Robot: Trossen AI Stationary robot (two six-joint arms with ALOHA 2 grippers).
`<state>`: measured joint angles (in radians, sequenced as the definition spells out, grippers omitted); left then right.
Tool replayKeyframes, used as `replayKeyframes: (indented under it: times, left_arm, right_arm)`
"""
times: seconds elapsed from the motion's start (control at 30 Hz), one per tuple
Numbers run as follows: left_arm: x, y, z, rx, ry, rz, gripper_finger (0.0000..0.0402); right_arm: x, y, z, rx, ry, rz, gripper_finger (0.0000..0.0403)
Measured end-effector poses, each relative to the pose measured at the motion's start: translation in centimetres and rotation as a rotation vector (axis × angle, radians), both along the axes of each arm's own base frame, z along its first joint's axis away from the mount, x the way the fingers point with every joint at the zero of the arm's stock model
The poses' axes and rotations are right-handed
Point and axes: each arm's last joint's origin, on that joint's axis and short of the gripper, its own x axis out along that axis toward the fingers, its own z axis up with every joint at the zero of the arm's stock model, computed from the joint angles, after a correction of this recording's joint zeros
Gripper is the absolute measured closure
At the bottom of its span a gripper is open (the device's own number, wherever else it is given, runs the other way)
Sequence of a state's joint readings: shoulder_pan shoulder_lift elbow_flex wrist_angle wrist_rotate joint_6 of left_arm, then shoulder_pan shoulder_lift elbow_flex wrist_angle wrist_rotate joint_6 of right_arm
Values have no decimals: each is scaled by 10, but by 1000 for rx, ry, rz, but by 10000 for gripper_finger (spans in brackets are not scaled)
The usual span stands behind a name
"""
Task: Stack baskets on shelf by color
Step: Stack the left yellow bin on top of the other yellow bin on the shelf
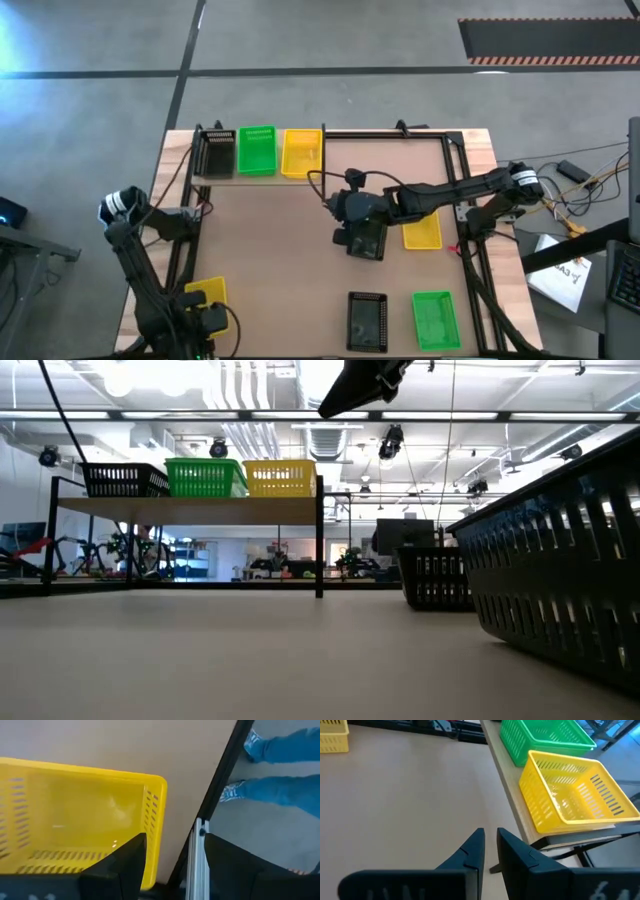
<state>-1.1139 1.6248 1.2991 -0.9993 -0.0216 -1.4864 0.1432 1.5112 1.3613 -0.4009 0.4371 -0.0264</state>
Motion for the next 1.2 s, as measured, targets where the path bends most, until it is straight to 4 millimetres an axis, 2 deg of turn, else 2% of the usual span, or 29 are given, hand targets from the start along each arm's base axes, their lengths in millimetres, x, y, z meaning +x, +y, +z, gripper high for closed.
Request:
replayKeyframes:
  times: [0.23, 0.5, 0.6, 0.7, 0.83, 0.93, 1.0, 1.2]
  left_arm:
    - [-3, 5, -42, -11, 20, 95, 228]
    - [-8, 13, -77, -46, 33, 94, 294]
    - [-12, 18, -85, -34, 81, 86, 319]
    - [-13, 21, -84, -36, 83, 75, 345]
    - [-13, 22, -70, -60, 65, 49, 389]
    - [-12, 23, -48, -144, 38, 35, 397]
    - [-10, 28, -27, -217, 9, 19, 400]
    - [-4, 53, 56, -510, -137, 12, 401]
  right_arm:
    - [0, 0, 3, -1, -6, 2, 360]
    - [-4, -1, 9, 2, -19, 0, 360]
    - [-6, -1, 11, 3, -26, 0, 360]
    - [-7, -1, 13, 4, -30, 0, 360]
    - [-7, -1, 13, 4, -30, 0, 360]
    - [-7, -1, 13, -3, -30, -4, 360]
    - [-7, -1, 13, -11, -27, 1, 360]
    - [-8, -1, 14, -12, -27, 2, 360]
